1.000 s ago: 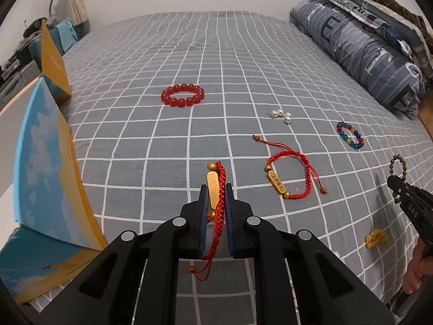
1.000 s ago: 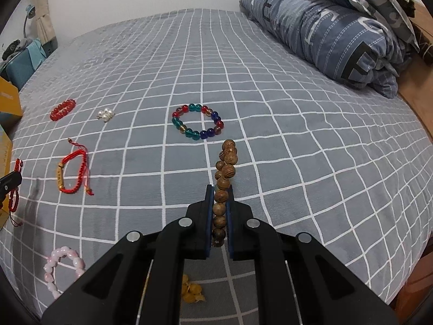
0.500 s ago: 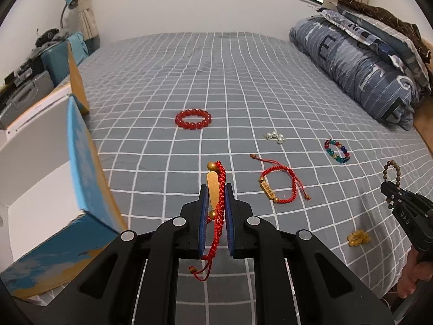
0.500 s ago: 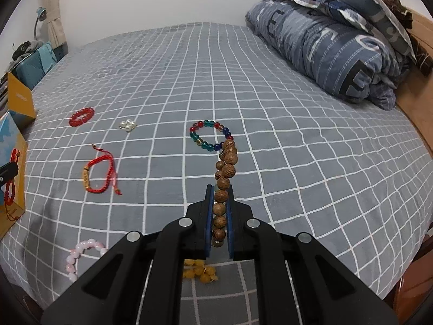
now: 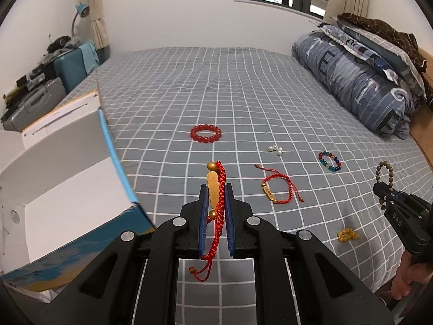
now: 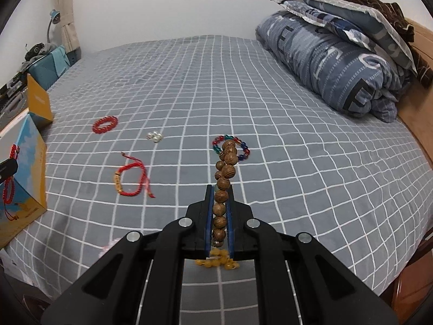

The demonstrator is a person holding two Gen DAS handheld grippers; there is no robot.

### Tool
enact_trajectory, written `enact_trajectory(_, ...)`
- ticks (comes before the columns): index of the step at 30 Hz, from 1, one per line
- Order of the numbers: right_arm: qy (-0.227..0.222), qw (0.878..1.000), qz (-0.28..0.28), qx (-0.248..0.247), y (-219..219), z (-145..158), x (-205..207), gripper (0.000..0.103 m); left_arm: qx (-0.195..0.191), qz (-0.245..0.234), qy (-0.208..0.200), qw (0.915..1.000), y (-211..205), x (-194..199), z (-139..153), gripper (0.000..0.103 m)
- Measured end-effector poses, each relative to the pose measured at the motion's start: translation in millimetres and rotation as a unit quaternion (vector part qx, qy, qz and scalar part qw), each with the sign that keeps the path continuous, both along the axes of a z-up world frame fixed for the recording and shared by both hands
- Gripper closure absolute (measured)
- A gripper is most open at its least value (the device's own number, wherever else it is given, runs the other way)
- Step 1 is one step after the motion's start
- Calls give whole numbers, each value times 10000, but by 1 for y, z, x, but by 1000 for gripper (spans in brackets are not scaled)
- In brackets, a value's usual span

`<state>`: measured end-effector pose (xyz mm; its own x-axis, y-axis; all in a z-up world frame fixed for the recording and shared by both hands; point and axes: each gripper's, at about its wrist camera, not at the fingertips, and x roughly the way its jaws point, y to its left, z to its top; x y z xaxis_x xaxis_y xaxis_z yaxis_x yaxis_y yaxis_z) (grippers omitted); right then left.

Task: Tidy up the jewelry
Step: 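Carry both held bracelets over the open white box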

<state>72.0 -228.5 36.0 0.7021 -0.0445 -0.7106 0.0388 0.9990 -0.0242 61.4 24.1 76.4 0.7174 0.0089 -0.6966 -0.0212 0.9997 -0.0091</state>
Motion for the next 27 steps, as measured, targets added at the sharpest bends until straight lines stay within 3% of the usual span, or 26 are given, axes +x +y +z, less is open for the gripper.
enact_trajectory(9,-213,9988,437,29,52,29,1,95,56,314,-124,9994,23,-20,19,92)
enact_trajectory(27,-281,9843,1744,-14,222,59,24,96,-113,1610,-150,9868,155,-60,36,92)
